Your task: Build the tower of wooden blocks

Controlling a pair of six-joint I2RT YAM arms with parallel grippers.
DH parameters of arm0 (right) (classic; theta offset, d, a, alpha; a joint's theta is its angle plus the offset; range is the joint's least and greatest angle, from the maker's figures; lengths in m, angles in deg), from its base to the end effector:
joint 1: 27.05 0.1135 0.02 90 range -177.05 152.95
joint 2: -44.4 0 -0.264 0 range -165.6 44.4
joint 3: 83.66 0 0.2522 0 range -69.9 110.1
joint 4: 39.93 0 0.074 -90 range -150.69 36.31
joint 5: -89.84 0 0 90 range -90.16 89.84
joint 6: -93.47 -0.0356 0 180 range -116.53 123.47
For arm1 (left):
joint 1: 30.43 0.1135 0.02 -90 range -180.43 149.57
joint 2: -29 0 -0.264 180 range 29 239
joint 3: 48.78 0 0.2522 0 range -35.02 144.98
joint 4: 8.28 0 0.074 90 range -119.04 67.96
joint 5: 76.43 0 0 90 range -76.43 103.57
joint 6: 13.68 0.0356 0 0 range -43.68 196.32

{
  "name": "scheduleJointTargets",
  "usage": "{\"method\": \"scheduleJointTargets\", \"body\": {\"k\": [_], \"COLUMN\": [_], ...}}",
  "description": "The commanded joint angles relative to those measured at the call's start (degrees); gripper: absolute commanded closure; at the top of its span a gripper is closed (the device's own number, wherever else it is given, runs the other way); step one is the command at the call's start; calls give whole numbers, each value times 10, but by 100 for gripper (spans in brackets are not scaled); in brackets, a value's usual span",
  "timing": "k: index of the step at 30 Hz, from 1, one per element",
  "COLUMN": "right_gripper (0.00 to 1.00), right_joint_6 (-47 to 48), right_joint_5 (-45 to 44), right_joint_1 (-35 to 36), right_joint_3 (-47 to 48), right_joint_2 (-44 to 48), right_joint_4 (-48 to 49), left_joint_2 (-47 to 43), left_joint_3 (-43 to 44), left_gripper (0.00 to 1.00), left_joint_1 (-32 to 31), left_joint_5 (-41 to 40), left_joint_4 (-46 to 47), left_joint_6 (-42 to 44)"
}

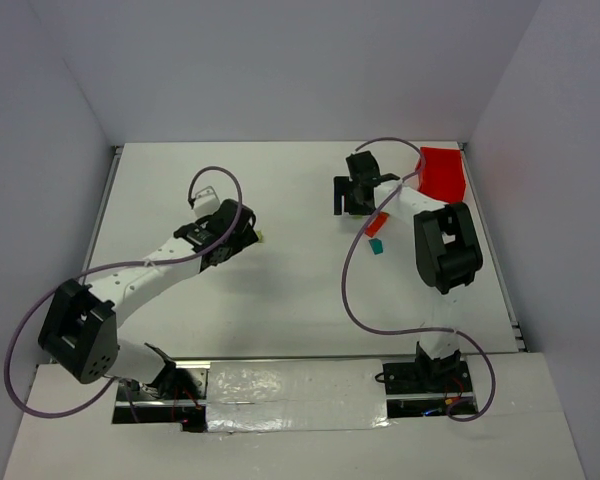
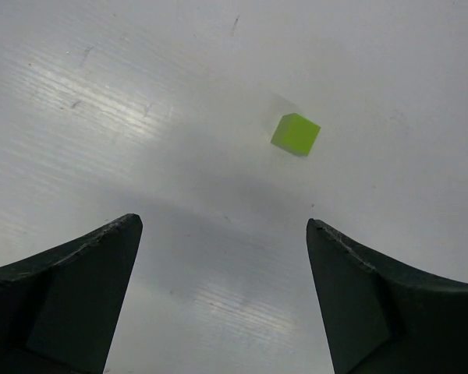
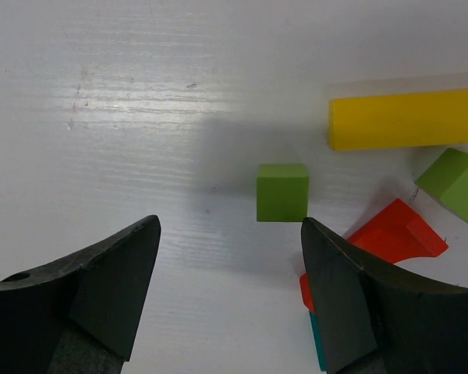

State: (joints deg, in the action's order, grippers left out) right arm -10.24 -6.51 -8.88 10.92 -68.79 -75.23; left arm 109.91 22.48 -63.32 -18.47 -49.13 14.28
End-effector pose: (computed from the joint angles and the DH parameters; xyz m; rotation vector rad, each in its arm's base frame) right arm 0.4073 0.1295 0.1873 -0.0522 2.5051 0.0905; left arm 0.2565 -0.1434 0.2515 -0.8001 2.1445 -0.1604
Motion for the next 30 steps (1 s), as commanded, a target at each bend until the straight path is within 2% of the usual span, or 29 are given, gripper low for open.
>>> {"method": "scheduleJointTargets", "body": {"k": [1,6,9,11,12,14,15,17,23,25,30], "right_gripper": [21,22,23,32,41,47,54,60,69,70,70], "right_joint_6": [10,13,15,18,18,17,14,12,-1,-13,-81], "right_joint_5": [8,15,32,42,42,43,41,40,41,35,14], "right_joint_1": [-22,-27,-31,-31,-31,-31,-31,-31,-21,-6,64], "right_joint_3": [32,31,64,80,81,76,73,58,48,34,6], "right_joint_2": [-15,-10,-43,-53,-55,-52,-47,-40,-34,-27,0], "right_joint_4": [-6,0,-37,-43,-43,-41,-40,-32,-30,-26,4], "left_joint_2": [-35,-96,-126,-147,-153,-172,-177,-191,-221,-232,-259], "left_joint_3": [-18,-12,-5,-3,-3,-2,-2,3,31,47,66], "left_gripper": [1,1,0,0,1,1,1,1,0,0,0], "left_joint_1": [2,2,2,2,1,2,2,2,2,2,4], "left_joint_5": [-4,-5,-3,2,4,7,7,7,0,0,-83], "left_joint_4": [-6,-48,-72,-79,-82,-93,-96,-110,-165,-190,-221], "left_joint_6": [62,117,140,150,153,161,164,177,209,235,286]}}
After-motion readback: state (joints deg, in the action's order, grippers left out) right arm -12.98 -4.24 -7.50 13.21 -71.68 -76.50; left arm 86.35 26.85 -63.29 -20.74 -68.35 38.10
